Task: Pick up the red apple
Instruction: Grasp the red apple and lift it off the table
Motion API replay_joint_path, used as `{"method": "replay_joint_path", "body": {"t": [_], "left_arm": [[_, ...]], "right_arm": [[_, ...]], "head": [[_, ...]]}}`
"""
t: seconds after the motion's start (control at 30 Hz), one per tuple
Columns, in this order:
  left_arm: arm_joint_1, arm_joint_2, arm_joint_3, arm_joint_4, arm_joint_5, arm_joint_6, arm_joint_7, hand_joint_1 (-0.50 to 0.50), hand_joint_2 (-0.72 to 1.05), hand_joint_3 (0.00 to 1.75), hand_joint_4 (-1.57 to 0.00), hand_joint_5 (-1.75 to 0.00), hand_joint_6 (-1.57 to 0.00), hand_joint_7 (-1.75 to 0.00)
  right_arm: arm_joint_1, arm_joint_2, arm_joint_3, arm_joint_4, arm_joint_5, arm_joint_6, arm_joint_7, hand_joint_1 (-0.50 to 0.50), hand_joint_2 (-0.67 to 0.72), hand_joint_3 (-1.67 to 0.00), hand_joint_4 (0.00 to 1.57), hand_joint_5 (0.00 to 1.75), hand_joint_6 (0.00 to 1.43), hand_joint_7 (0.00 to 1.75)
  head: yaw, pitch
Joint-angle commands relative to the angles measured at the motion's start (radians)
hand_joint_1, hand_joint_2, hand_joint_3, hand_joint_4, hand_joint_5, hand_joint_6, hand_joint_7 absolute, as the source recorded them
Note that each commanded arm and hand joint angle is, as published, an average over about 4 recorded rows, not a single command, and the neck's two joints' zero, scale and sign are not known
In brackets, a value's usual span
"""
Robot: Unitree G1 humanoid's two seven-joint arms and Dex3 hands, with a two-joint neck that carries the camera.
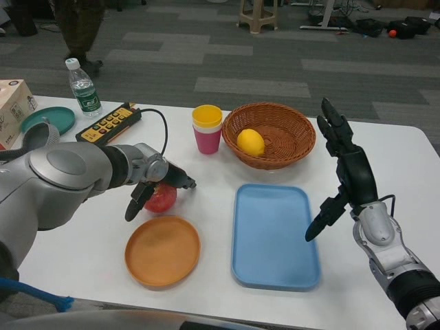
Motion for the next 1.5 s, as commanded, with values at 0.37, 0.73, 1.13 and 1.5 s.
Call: {"method": "replay_joint_path", "body": {"t": [0.37, 0.73, 1.13, 1.5], "left_arm": [[0.019, 0.035, -0.036, 0.035, 0.006, 0.023, 0.001, -0.50, 0.43, 0.07, 0.00, -1.13, 0.00, 0.00], [0.080, 0.002, -0.058, 0.124, -0.013, 0.023, 0.052, -0.50, 0.78, 0.04, 0.00, -1.03, 0.00, 0.00], [0.111, -0.016, -0.174, 0.171, -0.056, 0.018, 0.112, -0.38, 1.05, 0.09, 0.00, -0.82, 0.00, 0.00], [0.116, -0.024, -0.157, 0.200, -0.048, 0.023, 0.118, -0.48, 1.05, 0.09, -0.78, -1.00, -0.31, -0.10]], "right_arm": [[0.005, 0.013, -0.004, 0.002, 0.006, -0.016, -0.007, -0.46, 0.60, 0.00, 0.00, 0.00, 0.00, 0.00], [-0.005, 0.017, 0.007, 0.007, 0.006, -0.016, -0.007, -0.46, 0.60, 0.00, 0.00, 0.00, 0.00, 0.00], [-0.008, 0.012, 0.012, 0.002, 0.008, -0.016, -0.011, -0.46, 0.60, 0.00, 0.00, 0.00, 0.00, 0.00], [-0.005, 0.013, 0.010, -0.001, 0.008, -0.017, -0.013, -0.46, 0.60, 0.00, 0.00, 0.00, 0.00, 0.00]], "head": [[0.015, 0.000], [0.044, 0.007], [0.076, 0.082], [0.073, 0.061]]}}
